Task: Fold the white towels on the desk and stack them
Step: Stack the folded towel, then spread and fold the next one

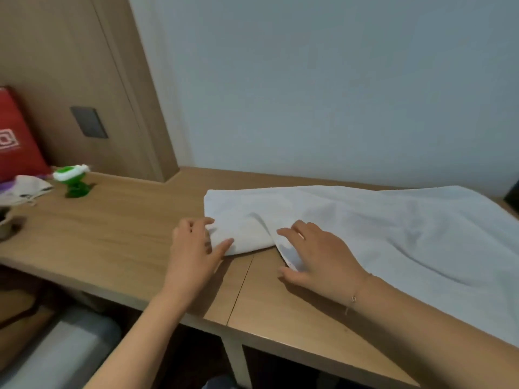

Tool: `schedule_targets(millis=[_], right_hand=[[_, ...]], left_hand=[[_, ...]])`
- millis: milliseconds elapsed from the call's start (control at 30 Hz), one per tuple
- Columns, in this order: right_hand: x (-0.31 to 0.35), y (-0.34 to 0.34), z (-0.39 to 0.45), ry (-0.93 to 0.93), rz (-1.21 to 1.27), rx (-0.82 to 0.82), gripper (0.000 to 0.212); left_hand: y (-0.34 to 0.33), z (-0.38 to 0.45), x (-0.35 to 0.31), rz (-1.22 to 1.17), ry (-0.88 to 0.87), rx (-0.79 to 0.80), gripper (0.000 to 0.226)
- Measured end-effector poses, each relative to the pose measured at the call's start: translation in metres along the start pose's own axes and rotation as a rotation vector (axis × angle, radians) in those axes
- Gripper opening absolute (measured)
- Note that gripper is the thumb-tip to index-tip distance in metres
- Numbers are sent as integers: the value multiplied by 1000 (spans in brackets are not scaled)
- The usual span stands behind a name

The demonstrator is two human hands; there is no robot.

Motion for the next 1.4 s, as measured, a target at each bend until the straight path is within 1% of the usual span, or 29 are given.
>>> schedule_targets(millis=[33,67,100,167,233,300,333,367,433,467,533,633,700,733,767,833,867,900,933,967,1000,1033,1100,1133,1167,1233,1300,1400], right_hand=[[-1,-3,6,-44,-12,-1,66],[-4,-7,11,-80,-33,10,64],[-6,-11,15,-106,-60,28,59],[-9,-16,20,-143,-98,50,39],[-10,-18,23,-158,-121,51,26],[-12,-19,26,-148,-125,44,23],[-14,-18,27,-136,-108,32,24],[-15,-16,28,-127,-64,11,25],[-19,-7,29,-140,108,-53,27],[-19,-2,30,-143,200,-96,27],[-16,10,30,-121,313,-168,24],[-2,21,27,-41,404,-184,19],[9,22,22,23,477,-138,19],[14,20,19,52,503,-96,19],[19,15,16,72,521,-38,18],[29,-2,9,88,554,127,18],[35,-10,6,89,567,224,25],[39,-17,4,95,571,303,34],[43,-21,3,111,565,344,40],[47,-22,5,131,563,344,43],[47,-21,8,143,557,313,43],[45,-18,11,142,543,278,44],[38,-18,18,116,476,258,52],[35,-22,19,106,421,284,56],[32,-29,17,108,360,325,60],[28,-46,10,124,259,414,63],[28,-60,4,133,242,439,61],[35,-67,6,131,264,437,58]], left_hand=[[-2,3,8,-76,80,5,61],[-8,7,14,-135,140,45,61],[-13,11,18,-158,166,100,58],[-23,19,20,-159,165,185,49],[-25,27,21,-203,166,216,57],[-25,35,20,-243,142,220,64],[-22,40,19,-247,121,212,62],[-18,45,18,-255,91,198,52],[-4,55,17,-331,34,154,25],[4,60,20,-400,21,132,19],[23,68,31,-536,27,100,17],[50,67,54,-565,6,67,15],[62,62,72,-603,12,94,19],[64,58,82,-662,37,118,21],[63,53,93,-771,88,152,22],[60,41,113,-1096,259,234,26],[59,32,119,-1249,352,265,28],[58,25,126,-1344,425,282,32],[56,19,130,-1373,475,291,38],[56,14,133,-1344,513,298,41],[52,11,135,-1265,548,305,42],[50,7,134,-1137,563,315,39],[48,4,131,-787,501,323,23],[47,4,130,-645,451,312,25],[47,6,131,-568,413,277,29],[53,8,132,-471,388,164,30],[55,8,139,-323,394,78,28],[51,5,143,-72,389,89,24]])
Point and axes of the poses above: each hand's wrist, its own z-axis towards the middle knuckle, its own y-axis out of the back of the hand, x = y × z, the point moved 6 cm from there along z, towards the middle knuckle, and after that the axes turned 10 degrees about z, right-handed, at the moved point
